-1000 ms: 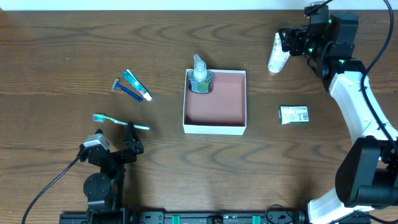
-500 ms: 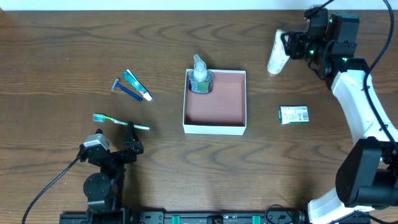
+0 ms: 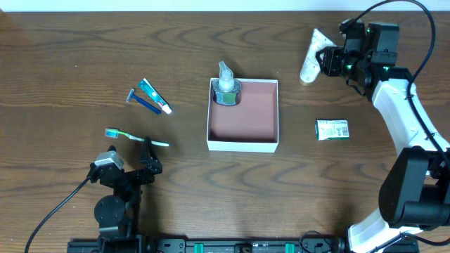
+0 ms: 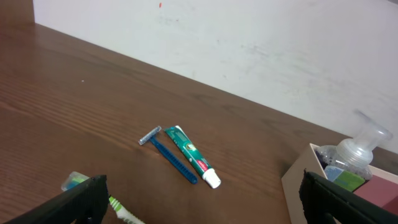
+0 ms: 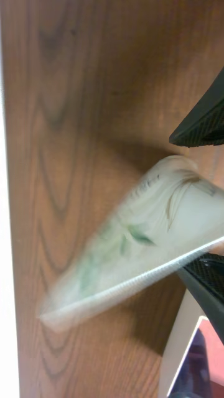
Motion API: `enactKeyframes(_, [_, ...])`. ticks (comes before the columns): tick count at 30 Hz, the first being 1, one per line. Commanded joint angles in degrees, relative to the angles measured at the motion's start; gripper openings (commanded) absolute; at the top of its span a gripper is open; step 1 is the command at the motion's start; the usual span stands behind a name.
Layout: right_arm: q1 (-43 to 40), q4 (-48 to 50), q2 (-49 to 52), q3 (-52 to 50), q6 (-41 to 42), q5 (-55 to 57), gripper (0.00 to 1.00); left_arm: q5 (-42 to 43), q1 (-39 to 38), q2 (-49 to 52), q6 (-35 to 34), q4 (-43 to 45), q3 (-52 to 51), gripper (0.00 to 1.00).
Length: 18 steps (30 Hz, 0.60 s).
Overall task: Pack container
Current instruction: 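Move the right gripper to the white lotion tube and grasp it, then carry the lotion tube into the box beside the soap bottle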
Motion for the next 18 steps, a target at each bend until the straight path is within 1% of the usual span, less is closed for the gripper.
enactKeyframes(1, [-0.24,1.70,0.17,-0.13,0.33,-0.87,0.54,0.61,-0.17,-0.35,0.92,-2.25,-0.81,0.98])
enactKeyframes(5, [-0.26,4.74,0.17,-0.13,0.35,-1.57,0.54,0.61,-0.17,-0.35,0.94,-2.25,-0.81,0.98])
enactKeyframes(9, [-0.24,5.60,0.17,-0.13,0.33,-1.60,0.53,0.61,-0.17,-0.35,0.94,-2.25,-0.81,0.98])
enactKeyframes(18, [0.76,6.45,0.17,-0.13,-0.37,-3.06,0.40,0.61,-0.17,-0.35,0.94,-2.23,-0.81,0.98])
